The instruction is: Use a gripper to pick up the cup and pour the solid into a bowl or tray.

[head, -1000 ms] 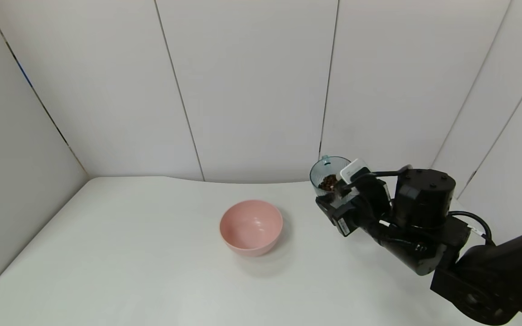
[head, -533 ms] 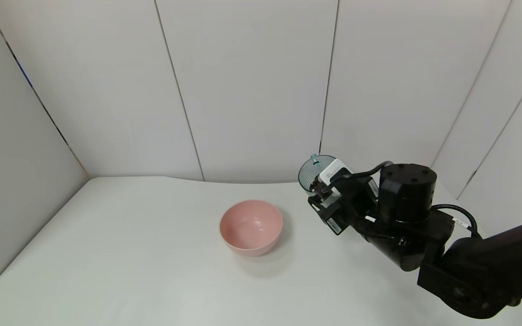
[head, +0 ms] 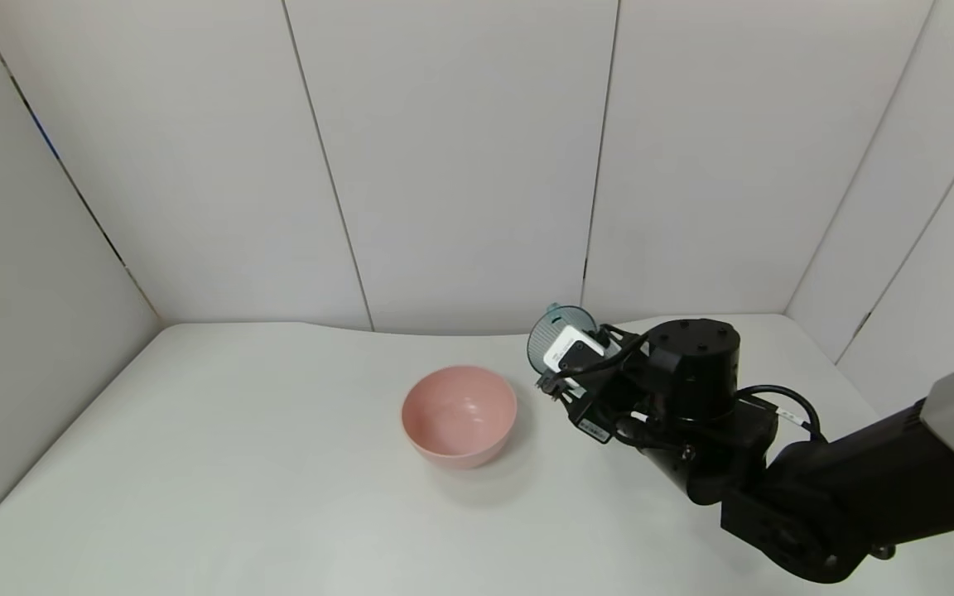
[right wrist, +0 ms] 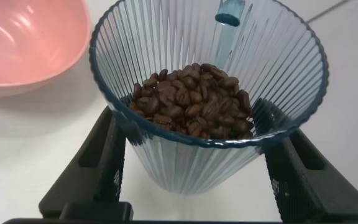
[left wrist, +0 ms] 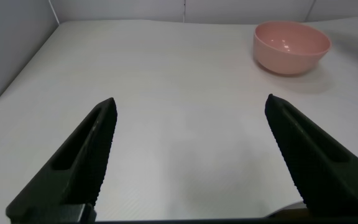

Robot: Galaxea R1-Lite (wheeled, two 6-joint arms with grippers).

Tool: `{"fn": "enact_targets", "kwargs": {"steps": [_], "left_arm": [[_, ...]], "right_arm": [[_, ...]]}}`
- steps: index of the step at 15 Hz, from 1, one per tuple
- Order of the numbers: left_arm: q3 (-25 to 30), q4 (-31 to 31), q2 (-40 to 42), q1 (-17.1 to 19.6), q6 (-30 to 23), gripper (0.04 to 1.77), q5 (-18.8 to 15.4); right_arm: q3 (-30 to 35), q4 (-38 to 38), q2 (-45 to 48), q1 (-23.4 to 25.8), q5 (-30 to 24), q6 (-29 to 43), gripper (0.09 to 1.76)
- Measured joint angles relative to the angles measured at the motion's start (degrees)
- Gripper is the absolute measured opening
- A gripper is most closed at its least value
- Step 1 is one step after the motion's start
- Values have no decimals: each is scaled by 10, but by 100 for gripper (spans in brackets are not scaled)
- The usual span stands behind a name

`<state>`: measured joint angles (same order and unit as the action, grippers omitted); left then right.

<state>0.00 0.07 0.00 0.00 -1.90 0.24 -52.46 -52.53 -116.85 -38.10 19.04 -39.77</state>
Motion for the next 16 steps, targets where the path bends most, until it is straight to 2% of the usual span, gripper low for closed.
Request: {"fn": "enact_targets", "kwargs": {"steps": [5, 9, 16], "left_arm": [[0, 0, 0, 0, 0, 172, 0], [0, 0, 0, 0, 0, 172, 0], [0, 0, 0, 0, 0, 172, 0]], "right_arm": [[-42, 2, -30, -1, 26, -89, 133], [-82, 17, -51, -5, 28, -131, 133], [-117, 25, -79, -6, 55, -229, 133]]}}
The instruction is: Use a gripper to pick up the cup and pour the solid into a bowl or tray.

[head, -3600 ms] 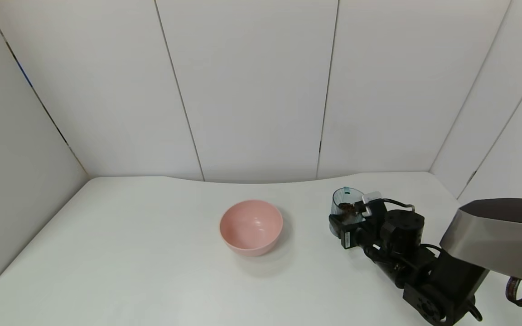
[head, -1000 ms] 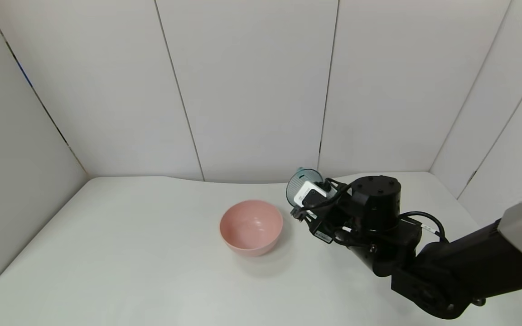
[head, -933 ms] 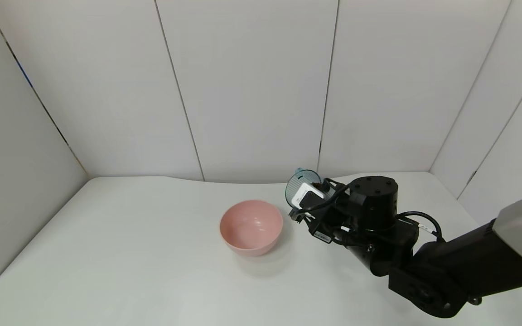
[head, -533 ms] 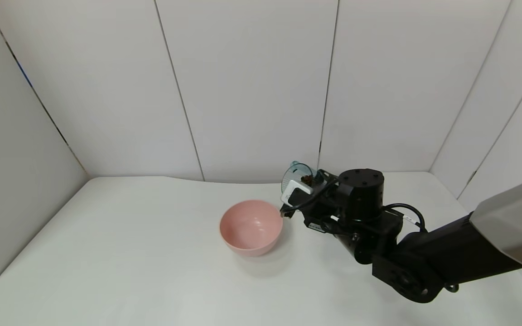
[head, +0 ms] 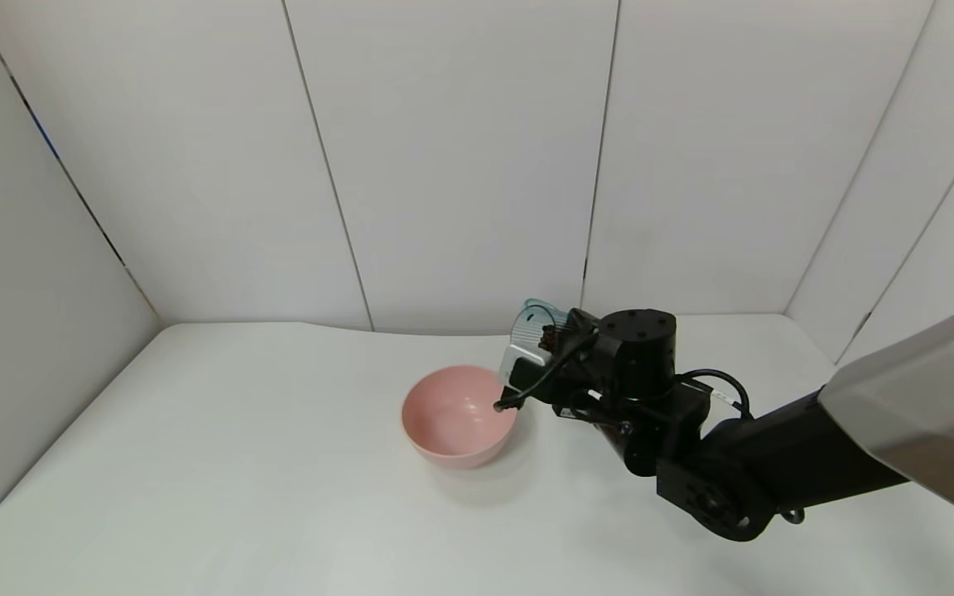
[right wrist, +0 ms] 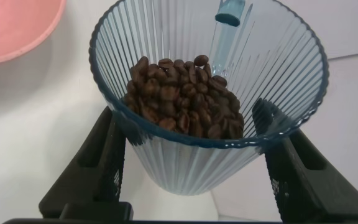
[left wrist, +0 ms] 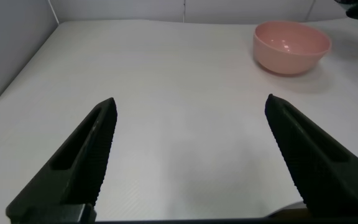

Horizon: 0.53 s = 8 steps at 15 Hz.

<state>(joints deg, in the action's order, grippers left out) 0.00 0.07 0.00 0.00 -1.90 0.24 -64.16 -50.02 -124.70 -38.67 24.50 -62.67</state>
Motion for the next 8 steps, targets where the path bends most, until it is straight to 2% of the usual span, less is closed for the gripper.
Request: {"fn": "enact_targets", "kwargs": {"steps": [8], "left_arm": [[0, 0, 0, 0, 0, 172, 0]], "right_arm": [[-37, 0, -23, -13, 23, -77, 133]]}}
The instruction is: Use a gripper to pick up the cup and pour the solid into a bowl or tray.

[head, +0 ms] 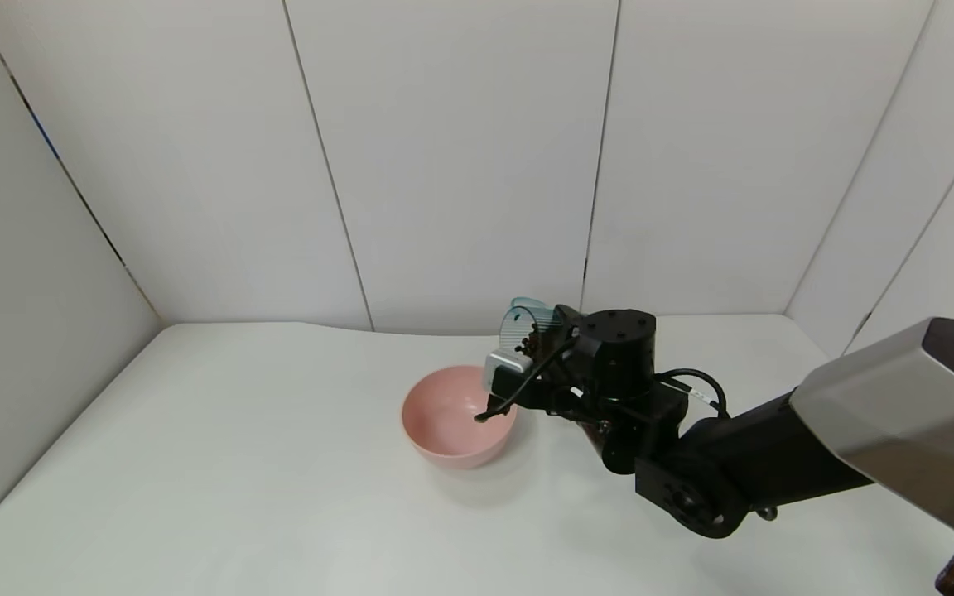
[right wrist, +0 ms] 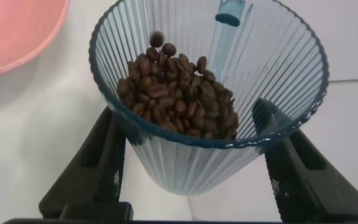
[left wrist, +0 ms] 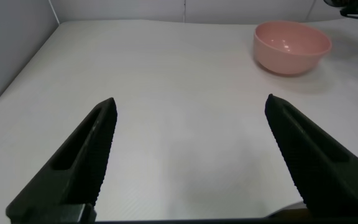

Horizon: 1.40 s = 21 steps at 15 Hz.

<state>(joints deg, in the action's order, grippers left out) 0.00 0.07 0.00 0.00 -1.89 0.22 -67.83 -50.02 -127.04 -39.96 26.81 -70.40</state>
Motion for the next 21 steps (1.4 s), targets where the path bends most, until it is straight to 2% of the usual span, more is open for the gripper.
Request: {"fn": "enact_targets", "kwargs": {"steps": [21], "left_arm": [[0, 0, 0, 0, 0, 172, 0]], "right_arm": [[-34, -5, -36, -39, 43, -165, 133]]}}
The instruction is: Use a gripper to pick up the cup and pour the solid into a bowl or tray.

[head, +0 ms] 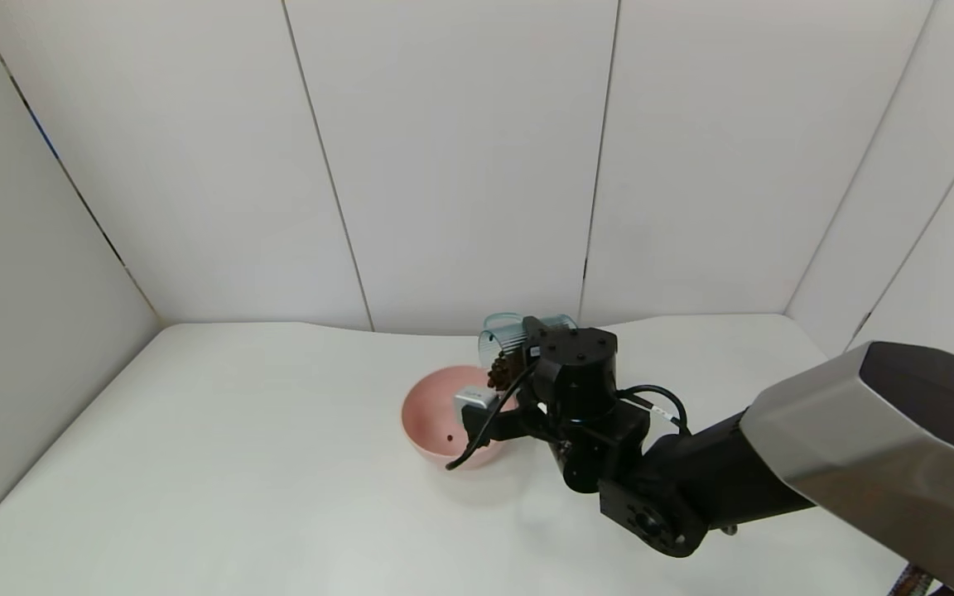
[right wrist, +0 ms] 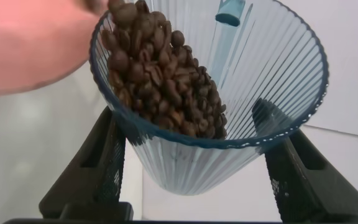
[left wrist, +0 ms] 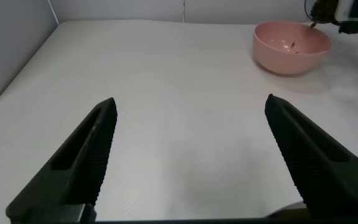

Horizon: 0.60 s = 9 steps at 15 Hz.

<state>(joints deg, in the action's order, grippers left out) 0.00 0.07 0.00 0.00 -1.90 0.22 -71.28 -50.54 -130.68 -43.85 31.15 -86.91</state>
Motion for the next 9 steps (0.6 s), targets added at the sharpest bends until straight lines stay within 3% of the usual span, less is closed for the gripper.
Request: {"fn": "enact_targets", "kwargs": {"steps": [9], "left_arm": [[0, 0, 0, 0, 0, 172, 0]], "right_arm": [[0, -3, 0, -5, 0, -53, 133]]}}
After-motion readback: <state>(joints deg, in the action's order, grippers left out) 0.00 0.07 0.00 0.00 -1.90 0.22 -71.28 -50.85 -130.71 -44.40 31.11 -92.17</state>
